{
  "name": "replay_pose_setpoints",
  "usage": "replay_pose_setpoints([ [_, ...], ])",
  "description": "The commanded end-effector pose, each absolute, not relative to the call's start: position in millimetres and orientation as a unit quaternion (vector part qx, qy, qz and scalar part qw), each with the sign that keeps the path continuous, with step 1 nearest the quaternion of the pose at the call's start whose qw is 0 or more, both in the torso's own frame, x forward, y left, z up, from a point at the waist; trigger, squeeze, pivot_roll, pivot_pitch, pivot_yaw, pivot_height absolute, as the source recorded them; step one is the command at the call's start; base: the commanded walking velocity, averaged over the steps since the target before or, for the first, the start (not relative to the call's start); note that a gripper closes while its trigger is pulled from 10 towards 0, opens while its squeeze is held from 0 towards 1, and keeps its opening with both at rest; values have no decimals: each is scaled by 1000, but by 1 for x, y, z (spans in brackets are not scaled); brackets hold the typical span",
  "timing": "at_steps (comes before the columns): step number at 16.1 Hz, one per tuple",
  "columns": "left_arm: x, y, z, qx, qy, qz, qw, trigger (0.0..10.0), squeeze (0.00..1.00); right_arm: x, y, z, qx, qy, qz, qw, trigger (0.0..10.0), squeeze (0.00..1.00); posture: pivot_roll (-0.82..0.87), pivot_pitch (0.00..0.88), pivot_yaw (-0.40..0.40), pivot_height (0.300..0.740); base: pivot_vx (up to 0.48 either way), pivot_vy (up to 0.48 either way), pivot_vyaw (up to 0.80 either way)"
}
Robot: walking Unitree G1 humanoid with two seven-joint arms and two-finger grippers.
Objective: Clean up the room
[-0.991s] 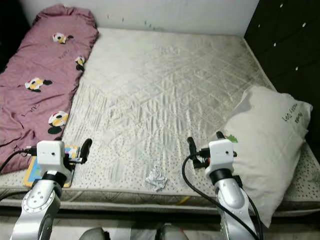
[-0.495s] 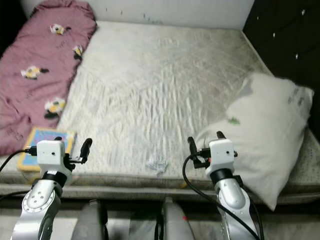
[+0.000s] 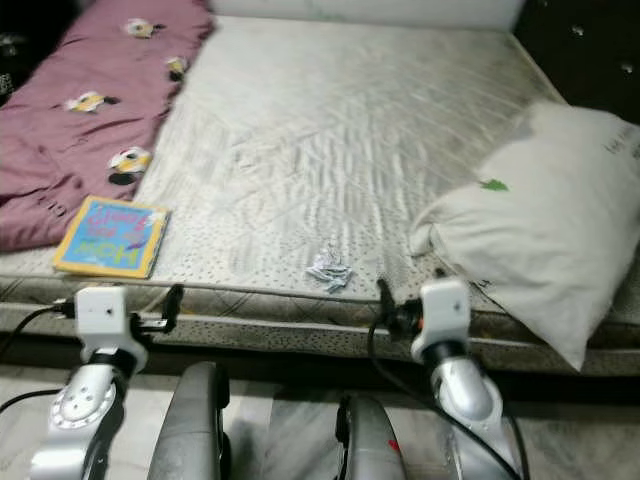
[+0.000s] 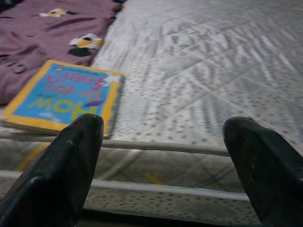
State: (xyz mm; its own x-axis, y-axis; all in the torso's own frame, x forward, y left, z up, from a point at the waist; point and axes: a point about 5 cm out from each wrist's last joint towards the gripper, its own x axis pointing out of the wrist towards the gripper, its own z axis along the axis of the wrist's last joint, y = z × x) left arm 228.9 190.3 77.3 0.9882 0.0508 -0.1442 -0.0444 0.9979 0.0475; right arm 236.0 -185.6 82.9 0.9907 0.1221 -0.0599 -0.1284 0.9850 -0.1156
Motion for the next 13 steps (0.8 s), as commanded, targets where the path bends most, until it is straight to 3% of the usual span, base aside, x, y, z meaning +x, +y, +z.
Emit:
replay_pose_setpoints([
  [1, 234, 188, 87, 23, 55, 21, 998, 10000, 0, 238, -189, 90, -59, 14, 56, 997, 10000, 0, -39, 117, -56, 603, 0, 0, -419],
  [4, 234, 187, 87, 17, 57, 19, 998, 10000, 0, 239, -189, 91, -60, 13, 56, 997, 10000, 0, -42, 116, -56, 603, 0, 0, 0],
  [7, 235, 186, 87, 10, 59, 15, 998, 10000, 0, 239, -189, 91, -60, 14, 56, 997, 10000, 0, -42, 114, -55, 603, 0, 0, -529],
  [13, 236, 185, 87, 2, 63, 12, 998, 10000, 0, 239, -189, 91, -66, 13, 62, 996, 10000, 0, -44, 113, -58, 594, 0, 0, 0],
])
